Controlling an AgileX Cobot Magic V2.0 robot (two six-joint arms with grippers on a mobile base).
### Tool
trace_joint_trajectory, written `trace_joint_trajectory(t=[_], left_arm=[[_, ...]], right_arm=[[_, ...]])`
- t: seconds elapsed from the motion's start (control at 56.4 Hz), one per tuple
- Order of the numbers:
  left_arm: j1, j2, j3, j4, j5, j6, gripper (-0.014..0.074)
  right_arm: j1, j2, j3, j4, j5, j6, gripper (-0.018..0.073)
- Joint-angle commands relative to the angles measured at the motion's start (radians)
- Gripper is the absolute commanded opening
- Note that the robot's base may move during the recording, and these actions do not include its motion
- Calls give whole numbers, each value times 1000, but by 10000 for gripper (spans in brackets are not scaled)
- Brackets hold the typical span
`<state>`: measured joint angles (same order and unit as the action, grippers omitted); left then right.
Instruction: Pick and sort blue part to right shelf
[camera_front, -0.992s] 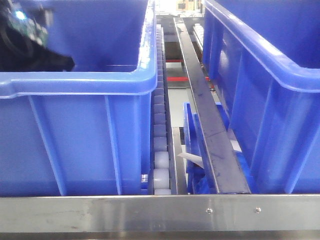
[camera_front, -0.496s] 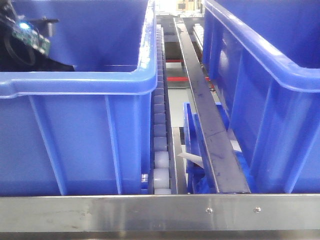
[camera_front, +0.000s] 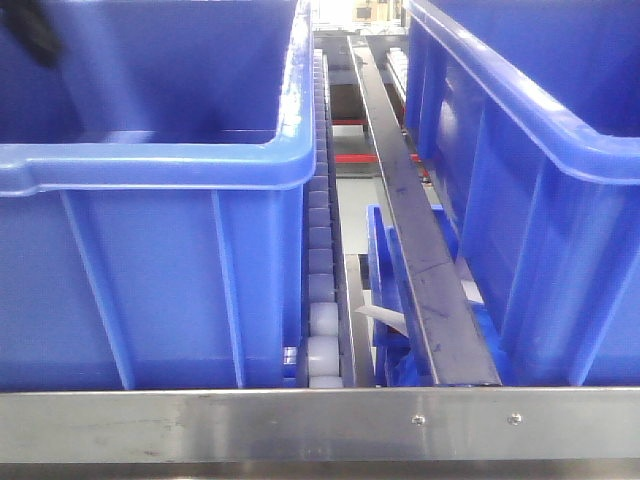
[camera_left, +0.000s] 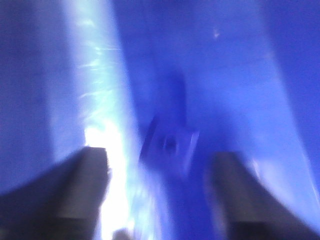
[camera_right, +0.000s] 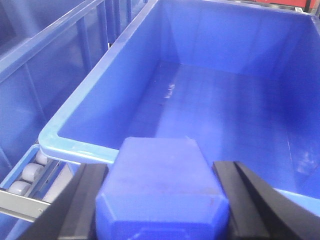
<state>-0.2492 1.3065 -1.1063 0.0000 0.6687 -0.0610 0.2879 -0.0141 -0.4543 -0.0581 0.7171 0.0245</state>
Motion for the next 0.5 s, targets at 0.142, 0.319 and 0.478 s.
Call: trace_joint_trajectory(t=[0.142, 0.319, 0.478], left_arm=[[2, -312, 174, 0, -127, -1, 308], [2, -549, 307, 0, -163, -1, 246], [2, -772, 403, 16, -165, -1, 166]], right_arm=[[2, -14, -27, -8, -94, -6, 209], [2, -14, -27, -8, -94, -6, 209], [2, -14, -27, -8, -94, -6, 209]])
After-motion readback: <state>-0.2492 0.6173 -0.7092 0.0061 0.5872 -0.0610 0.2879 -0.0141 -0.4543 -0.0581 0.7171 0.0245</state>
